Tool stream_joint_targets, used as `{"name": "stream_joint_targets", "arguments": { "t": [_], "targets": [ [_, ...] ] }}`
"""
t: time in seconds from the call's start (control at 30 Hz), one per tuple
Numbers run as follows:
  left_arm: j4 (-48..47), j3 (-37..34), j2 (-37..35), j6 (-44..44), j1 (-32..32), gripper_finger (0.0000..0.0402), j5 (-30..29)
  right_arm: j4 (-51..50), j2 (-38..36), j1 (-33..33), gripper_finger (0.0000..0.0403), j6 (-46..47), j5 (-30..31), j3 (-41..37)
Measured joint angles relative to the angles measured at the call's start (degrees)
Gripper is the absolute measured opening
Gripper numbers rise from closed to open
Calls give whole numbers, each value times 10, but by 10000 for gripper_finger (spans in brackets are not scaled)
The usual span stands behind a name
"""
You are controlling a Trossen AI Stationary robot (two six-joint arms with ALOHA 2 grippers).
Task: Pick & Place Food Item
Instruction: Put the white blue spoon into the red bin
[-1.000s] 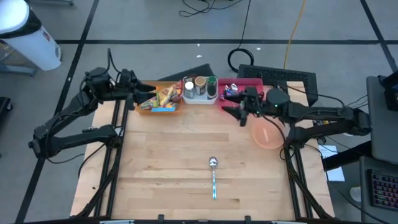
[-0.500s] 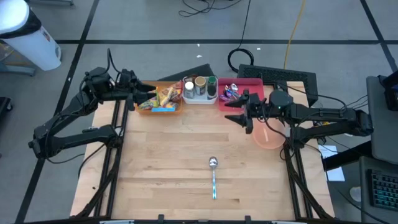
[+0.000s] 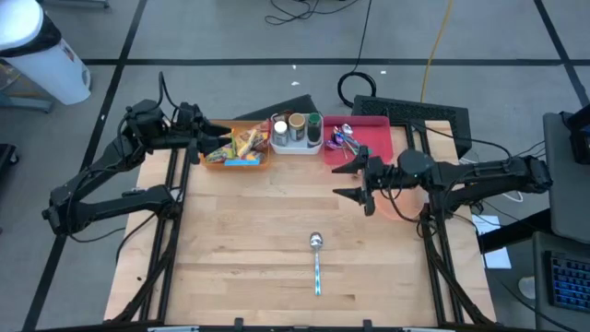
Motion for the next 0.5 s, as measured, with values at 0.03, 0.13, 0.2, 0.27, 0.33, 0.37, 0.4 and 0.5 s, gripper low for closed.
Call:
{"name": "stream_joint_targets", "arguments": {
  "t": [0.03,0.13,0.2,0.27,0.33,0.37,0.4,0.5],
  "targets": [
    [0,0,0,1,0,251,0,-8,0,0,256,4,0,0],
    [0,0,0,2,0,251,0,-49,0,0,256,14,0,0],
    [0,0,0,0,0,251,0,-85,0,2,256,15,0,0],
    [0,0,0,2,0,251,0,-127,0,6,256,15,0,0],
    [0,0,0,2,0,251,0,-168,0,9,256,11,2,0],
    [0,0,0,1,0,251,0,-186,0,9,256,10,5,0],
    [0,0,0,0,0,251,0,-203,0,10,256,10,13,0],
    [0,0,0,3,0,251,0,-233,2,12,256,11,19,0]
  ]
}}
